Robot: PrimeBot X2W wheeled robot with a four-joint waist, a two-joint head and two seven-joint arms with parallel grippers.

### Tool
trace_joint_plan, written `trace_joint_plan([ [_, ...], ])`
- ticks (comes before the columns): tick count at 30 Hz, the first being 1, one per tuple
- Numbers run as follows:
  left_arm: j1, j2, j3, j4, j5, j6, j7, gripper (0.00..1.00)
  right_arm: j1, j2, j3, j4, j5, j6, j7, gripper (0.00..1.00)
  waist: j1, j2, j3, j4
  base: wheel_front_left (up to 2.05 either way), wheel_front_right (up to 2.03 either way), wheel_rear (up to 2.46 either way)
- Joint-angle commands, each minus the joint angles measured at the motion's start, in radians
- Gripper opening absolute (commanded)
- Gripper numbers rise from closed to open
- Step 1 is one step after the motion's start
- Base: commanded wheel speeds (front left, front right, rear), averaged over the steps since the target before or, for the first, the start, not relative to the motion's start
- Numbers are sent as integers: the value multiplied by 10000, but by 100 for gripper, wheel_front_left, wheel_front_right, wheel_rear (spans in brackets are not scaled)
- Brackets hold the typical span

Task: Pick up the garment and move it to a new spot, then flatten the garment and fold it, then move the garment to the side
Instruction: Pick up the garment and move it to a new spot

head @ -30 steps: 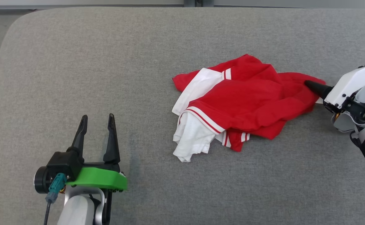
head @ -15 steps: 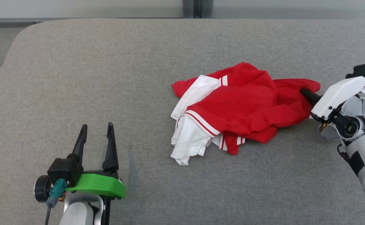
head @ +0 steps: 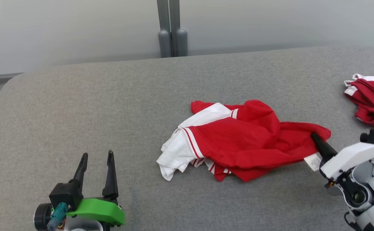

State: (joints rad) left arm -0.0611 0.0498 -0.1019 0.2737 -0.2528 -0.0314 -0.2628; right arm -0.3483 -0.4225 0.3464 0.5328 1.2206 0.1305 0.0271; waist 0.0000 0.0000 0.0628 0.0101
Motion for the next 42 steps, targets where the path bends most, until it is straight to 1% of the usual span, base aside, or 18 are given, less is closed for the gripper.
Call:
trace_joint_plan([
  [1, 150, 28, 45, 31, 77, -35, -25, 100, 384, -63, -39, -87, 81, 4, -207, 0, 0, 0, -343, -344, 0, 0, 0],
  [2, 173, 27, 58, 34, 84, -48, -25, 100, 639, -31, -59, -144, 159, 4, -341, 0, 0, 0, -363, -364, 0, 0, 0],
  [3, 201, 27, 69, 46, 77, -56, -25, 100, 817, -11, -53, -164, 189, 4, -434, 6, 0, 0, -379, -379, 0, 0, 0],
  [4, 237, 27, 79, 66, 69, -77, -26, 100, 999, -1, -13, -129, 167, 4, -551, 33, 0, 0, -399, -396, 0, 0, 0],
  [5, 260, 27, 80, 85, 72, -90, -25, 100, 1114, -8, 39, -55, 88, 4, -644, 40, 0, 0, -415, -403, 0, 0, 0],
  [6, 271, 27, 76, 114, 72, -112, -26, 100, 1232, 18, 102, 79, 11, 4, -770, 71, 0, 0, -438, -406, 0, 0, 0],
  [7, 268, 27, 73, 127, 74, -126, -25, 100, 1281, 53, 123, 166, -16, 4, -833, 100, 0, 0, -451, -404, 0, 0, 0],
  [12, 265, 26, 12, 237, 91, -157, -25, 100, 1321, 189, 100, 500, -314, 4, -1819, 100, 0, 0, -595, -361, 0, 0, 0],
  [15, 266, 38, 33, 283, 83, -168, -25, 100, 1239, 51, -7, 633, -895, 4, -2553, 100, 0, 0, -674, -342, 0, 0, 0],
  [18, 276, 52, 69, 296, 67, -164, -25, 100, 1247, 87, -264, 477, -1492, 4, -2850, 100, 0, 0, -754, -348, 0, 0, 0],
  [20, 291, 57, 115, 273, 38, -153, -25, 100, 1346, 159, -508, 175, -1989, 4, -2918, 100, 0, 0, -804, -371, 0, 0, 0],
  [24, 334, 55, 225, 179, -19, -104, -25, 100, 1766, 601, -1508, -974, -3397, 4, -2923, 100, 0, 0, -837, -457, 0, 0, 0],
  [28, 337, 50, 308, 90, -50, -61, -25, 100, 2385, 1308, -2200, -2380, -5153, 4, -2927, 100, 0, 0, -853, -562, 0, 0, 0],
  [29, 330, 48, 323, 79, -78, -59, -25, 100, 2560, 1496, -2279, -2667, -5573, 4, -2927, 100, 0, 0, -856, -599, 0, 0, 0],
  [31, 320, 46, 305, 105, -115, -67, -25, 100, 2871, 1832, -2239, -3012, -6044, 4, -2927, 100, 0, 0, -860, -664, 0, 0, 0],
  [37, 184, 41, 168, 292, -251, -101, -25, 100, 3134, 2137, -2000, -3251, -6554, 4, -2925, 100, 0, 0, -842, -805, 0, 0, 0],
  [42, 97, 39, 118, 419, -317, -96, -25, 100, 3060, 2103, -1943, -3258, -6542, 4, -2926, 100, 0, 0, -861, -820, 0, 0, 0],
])
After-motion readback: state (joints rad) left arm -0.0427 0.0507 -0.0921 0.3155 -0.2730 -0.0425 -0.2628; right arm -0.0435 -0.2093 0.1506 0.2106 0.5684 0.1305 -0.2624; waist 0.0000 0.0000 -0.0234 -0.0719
